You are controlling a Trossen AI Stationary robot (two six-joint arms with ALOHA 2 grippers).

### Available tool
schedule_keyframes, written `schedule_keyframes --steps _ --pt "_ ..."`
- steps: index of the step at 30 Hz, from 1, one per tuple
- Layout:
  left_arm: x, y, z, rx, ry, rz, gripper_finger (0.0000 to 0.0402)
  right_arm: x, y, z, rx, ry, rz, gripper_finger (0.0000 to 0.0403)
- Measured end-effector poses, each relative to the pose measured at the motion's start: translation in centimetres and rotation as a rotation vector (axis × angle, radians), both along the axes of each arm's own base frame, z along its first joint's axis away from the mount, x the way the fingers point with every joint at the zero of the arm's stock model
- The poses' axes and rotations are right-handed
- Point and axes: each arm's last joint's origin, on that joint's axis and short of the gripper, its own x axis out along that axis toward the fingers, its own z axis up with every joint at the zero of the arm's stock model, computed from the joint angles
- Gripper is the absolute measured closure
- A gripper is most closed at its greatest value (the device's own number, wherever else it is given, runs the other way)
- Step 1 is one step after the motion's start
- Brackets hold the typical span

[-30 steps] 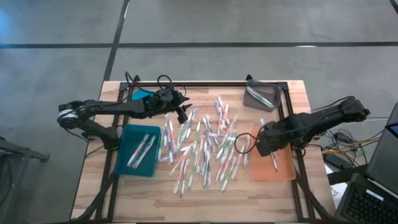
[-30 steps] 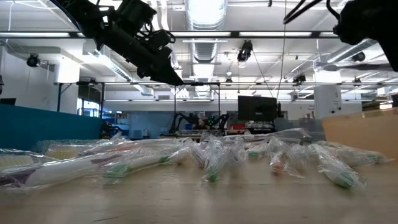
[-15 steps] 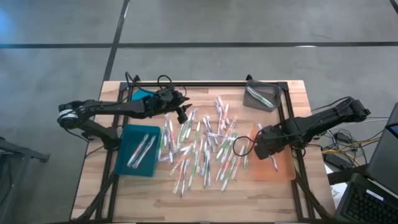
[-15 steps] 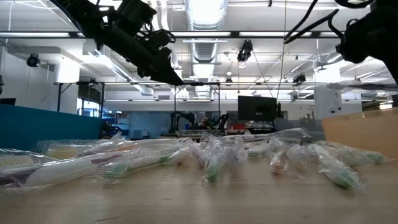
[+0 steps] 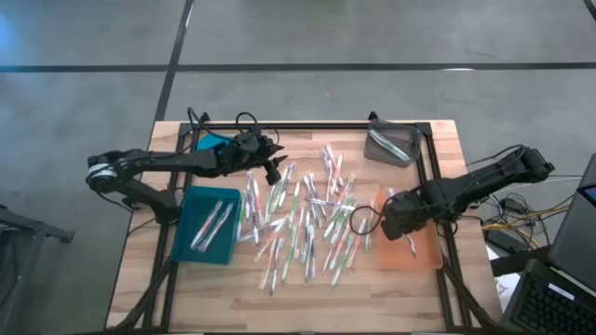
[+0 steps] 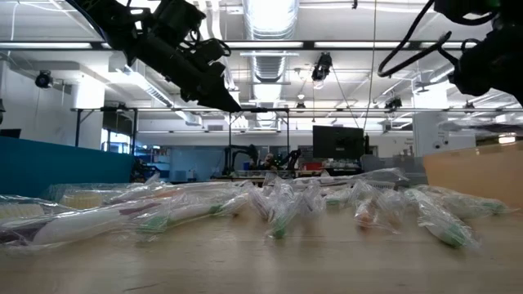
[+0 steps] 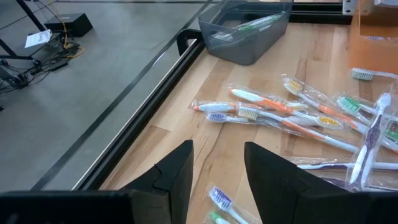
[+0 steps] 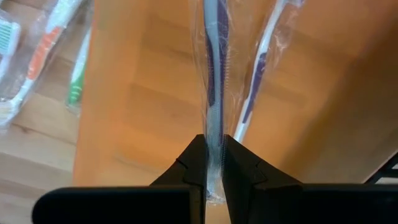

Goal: Pick & Place Toothbrushes
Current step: Put the purple toothbrush into the orange bin

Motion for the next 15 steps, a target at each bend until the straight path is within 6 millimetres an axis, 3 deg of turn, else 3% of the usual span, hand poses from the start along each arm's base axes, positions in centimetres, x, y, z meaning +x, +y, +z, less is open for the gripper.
schedule_keyframes --steps 15 --pt "0.0 0.0 0.1 0.007 -0.004 -0.002 0.0252 -0.7 0.3 -4.0 0.024 -0.009 -0.049 0.0380"
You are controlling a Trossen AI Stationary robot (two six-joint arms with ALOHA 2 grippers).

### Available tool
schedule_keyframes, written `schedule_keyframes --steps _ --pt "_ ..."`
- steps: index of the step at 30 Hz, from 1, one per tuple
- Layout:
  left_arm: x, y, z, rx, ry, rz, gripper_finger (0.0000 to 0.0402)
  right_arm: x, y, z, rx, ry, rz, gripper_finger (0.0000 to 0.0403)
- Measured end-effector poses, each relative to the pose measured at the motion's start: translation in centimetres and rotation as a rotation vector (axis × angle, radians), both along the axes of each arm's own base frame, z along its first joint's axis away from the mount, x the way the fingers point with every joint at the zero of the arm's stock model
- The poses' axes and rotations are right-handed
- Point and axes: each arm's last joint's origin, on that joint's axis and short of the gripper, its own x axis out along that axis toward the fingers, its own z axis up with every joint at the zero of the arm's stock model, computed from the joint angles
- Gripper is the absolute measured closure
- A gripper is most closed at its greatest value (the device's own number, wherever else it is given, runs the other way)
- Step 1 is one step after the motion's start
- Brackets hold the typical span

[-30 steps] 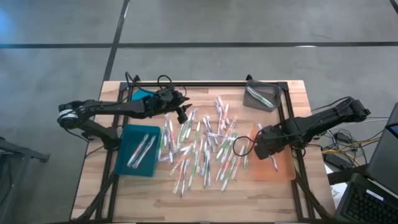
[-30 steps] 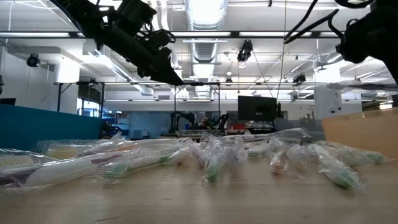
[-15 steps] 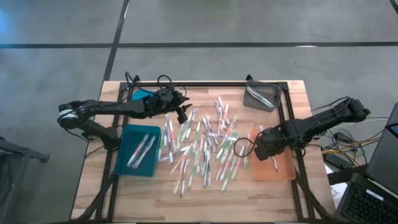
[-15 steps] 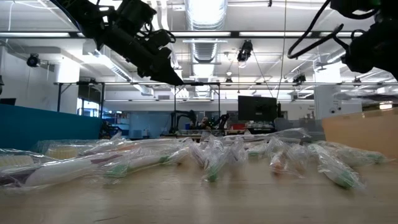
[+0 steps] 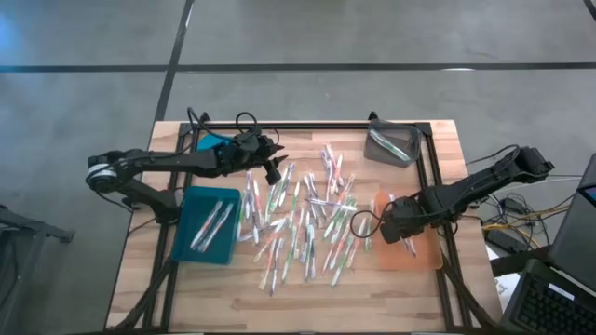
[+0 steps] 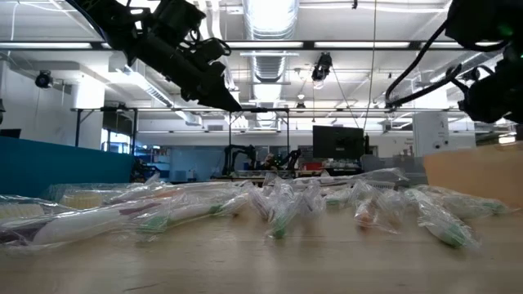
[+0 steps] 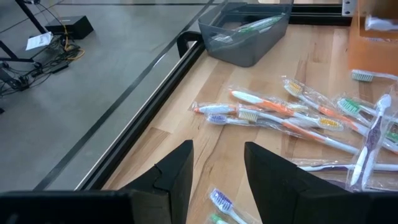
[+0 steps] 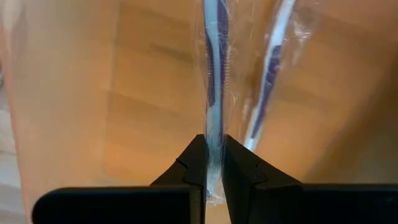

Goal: Pick & Place Toothbrushes
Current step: Put the purple toothbrush into the orange bin

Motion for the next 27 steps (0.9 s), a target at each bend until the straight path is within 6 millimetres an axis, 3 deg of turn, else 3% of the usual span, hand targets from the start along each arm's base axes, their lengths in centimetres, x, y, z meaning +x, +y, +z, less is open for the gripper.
schedule_keyframes --steps 11,17,27 --pt "0.0 0.0 0.0 0.000 0.001 0.000 0.0252 -0.8 -0.1 -2.4 0.053 0.023 -0.001 0.0380" --pt "0.0 0.0 0.0 0.001 0.000 0.000 0.0252 -1.0 -0.1 -2.7 0.067 0.034 -0.021 0.0376" --pt "0.0 0.0 0.0 0.001 0.000 0.000 0.0252 -0.9 -0.1 -2.7 0.074 0.030 -0.023 0.0299"
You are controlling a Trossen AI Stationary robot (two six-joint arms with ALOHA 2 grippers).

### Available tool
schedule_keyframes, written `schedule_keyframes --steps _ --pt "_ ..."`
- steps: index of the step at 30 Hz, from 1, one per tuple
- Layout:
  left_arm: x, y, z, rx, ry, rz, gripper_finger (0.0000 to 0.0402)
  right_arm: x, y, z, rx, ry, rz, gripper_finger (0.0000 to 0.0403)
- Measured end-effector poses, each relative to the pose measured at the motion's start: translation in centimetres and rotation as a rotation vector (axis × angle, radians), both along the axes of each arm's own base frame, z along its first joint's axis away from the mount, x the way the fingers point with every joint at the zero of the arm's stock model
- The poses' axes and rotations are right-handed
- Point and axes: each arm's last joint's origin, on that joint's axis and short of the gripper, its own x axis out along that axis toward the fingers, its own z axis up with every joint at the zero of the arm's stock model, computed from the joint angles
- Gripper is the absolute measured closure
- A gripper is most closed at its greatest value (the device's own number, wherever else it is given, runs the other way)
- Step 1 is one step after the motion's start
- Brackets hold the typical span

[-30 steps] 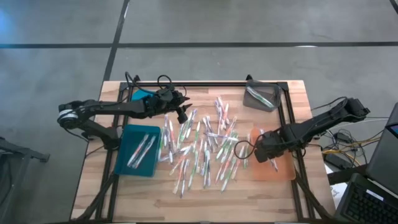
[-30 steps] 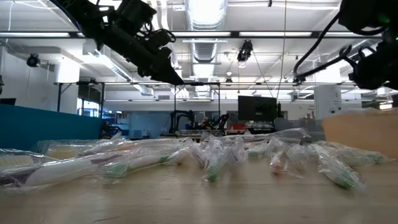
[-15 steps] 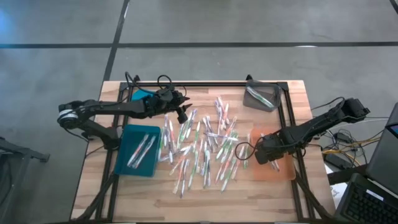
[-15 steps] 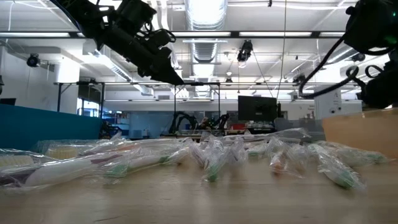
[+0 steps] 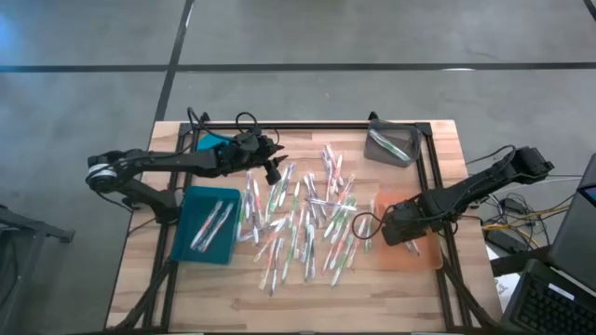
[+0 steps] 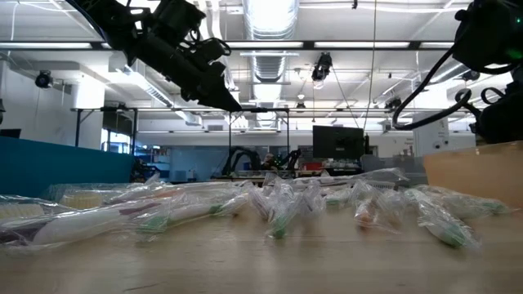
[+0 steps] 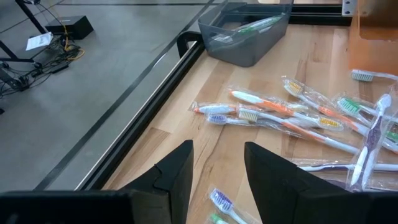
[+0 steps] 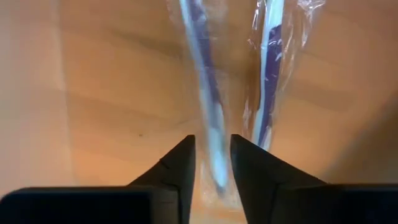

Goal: Pick & Place Toothbrushes
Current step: Put the purple toothbrush into the orange bin, then put the green toothbrush into the black bin

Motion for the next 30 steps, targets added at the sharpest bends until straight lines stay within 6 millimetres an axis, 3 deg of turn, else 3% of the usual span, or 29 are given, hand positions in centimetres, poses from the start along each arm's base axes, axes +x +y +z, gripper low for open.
schedule_keyframes --steps 8,17,30 --pt "0.0 0.0 0.1 0.005 -0.013 0.000 0.0252 0.6 0.3 1.1 0.037 -0.041 0.036 0.0252" --pt "0.1 0.1 0.4 0.014 -0.041 0.000 0.0252 1.6 0.6 3.1 0.060 -0.125 0.063 0.0234" --pt "0.1 0.1 0.4 0.014 -0.043 0.000 0.0252 3.2 1.1 7.1 0.078 -0.252 0.136 0.0282"
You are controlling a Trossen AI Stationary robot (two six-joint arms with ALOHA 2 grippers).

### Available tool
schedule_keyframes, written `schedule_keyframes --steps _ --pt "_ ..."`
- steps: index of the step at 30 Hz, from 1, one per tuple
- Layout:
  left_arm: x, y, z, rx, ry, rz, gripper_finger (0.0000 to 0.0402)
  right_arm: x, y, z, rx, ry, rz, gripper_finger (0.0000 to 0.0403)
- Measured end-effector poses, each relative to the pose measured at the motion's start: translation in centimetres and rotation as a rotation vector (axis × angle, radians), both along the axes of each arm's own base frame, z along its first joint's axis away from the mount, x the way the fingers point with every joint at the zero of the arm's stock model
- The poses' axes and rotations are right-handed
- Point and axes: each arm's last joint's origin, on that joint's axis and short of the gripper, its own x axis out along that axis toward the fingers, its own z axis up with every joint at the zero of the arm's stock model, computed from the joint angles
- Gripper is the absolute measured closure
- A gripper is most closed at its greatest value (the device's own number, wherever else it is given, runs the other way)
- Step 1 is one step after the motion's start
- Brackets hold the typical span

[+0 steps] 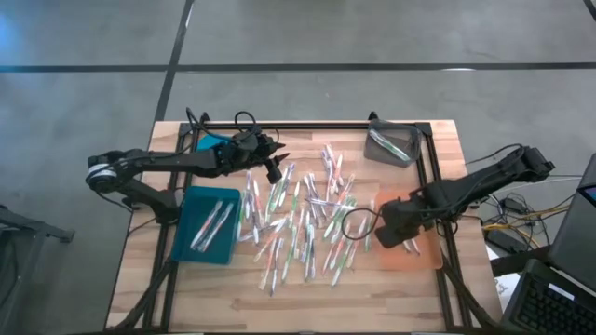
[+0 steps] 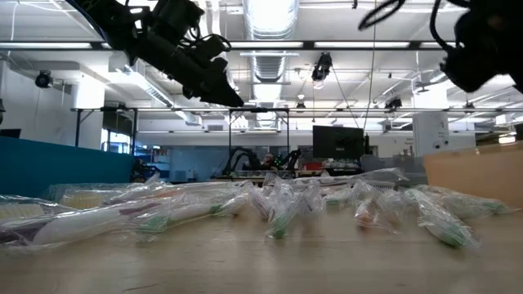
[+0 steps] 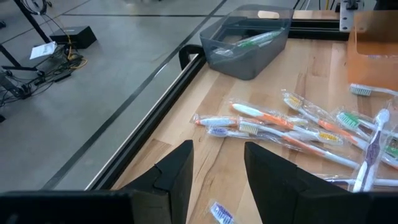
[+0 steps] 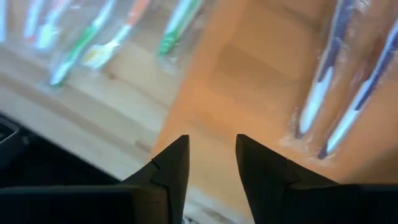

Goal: Pick & Place Toothbrushes
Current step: Put the green toothbrush into the black bin

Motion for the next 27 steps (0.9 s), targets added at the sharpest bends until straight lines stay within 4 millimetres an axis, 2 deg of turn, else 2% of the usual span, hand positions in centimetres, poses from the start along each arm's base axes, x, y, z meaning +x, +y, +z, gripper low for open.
schedule_keyframes --steps 5,14,27 --pt "0.0 0.0 0.0 0.000 0.000 0.000 0.0252 0.7 0.1 1.8 -0.020 -0.081 0.032 0.0307" --pt "0.0 0.0 0.0 0.000 0.000 0.000 0.0252 1.7 -0.3 4.7 -0.196 -0.264 0.087 0.0347" --pt "0.0 0.0 0.0 -0.003 -0.001 0.001 0.0252 3.1 -2.6 10.1 -0.671 -0.514 0.302 0.0370"
